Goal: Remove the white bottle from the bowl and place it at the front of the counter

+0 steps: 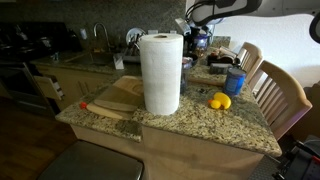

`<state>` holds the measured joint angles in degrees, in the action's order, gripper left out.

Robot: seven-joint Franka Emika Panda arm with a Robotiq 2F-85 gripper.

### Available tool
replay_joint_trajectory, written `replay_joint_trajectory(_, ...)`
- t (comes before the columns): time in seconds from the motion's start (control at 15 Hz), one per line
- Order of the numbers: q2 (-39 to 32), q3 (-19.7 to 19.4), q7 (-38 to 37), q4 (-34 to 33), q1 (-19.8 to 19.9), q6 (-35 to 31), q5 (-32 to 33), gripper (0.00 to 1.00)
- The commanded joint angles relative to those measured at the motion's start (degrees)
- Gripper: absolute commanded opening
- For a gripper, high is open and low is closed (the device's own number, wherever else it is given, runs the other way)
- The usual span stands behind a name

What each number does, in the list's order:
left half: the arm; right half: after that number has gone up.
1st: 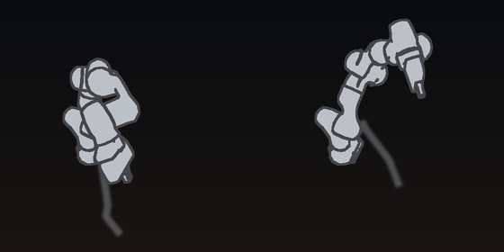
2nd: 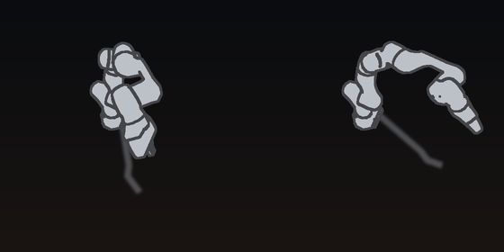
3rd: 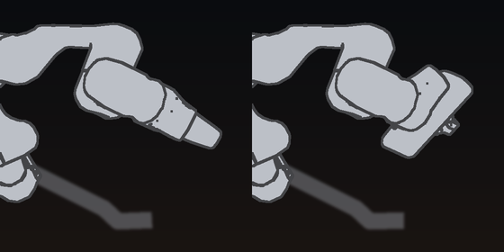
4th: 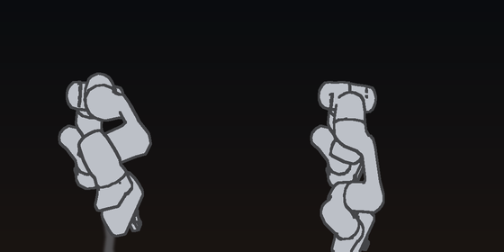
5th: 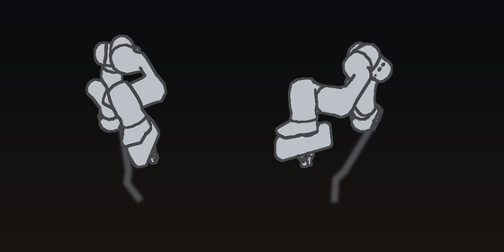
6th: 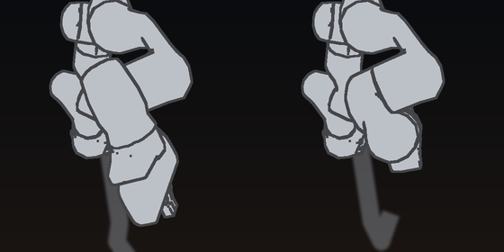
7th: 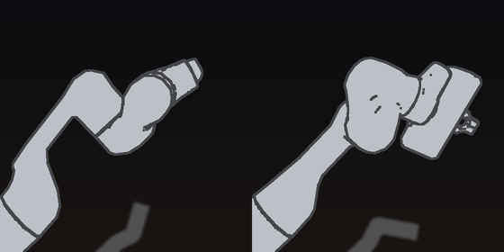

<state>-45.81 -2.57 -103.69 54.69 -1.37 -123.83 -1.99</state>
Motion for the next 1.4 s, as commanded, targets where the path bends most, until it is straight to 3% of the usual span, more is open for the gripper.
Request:
replay_joint_trajectory(0.0,-0.36,0.00,-0.14,-0.22,-0.13,-0.02,0.00,1.00)
replay_joint_trajectory(0.2,-0.03,-0.62,-1.14,-0.34,-0.47,-0.65,0.64,1.00)
replay_joint_trajectory(0.4,-1.70,-4.06,-5.67,-0.62,-2.13,-6.49,4.51,1.00)
replay_joint_trajectory(0.53,-1.26,-2.82,-4.16,-0.89,-1.48,-4.59,3.87,1.00)
replay_joint_trajectory(1.33,-3.54,-4.30,-4.85,-1.18,-1.93,-4.05,4.15,1.00)
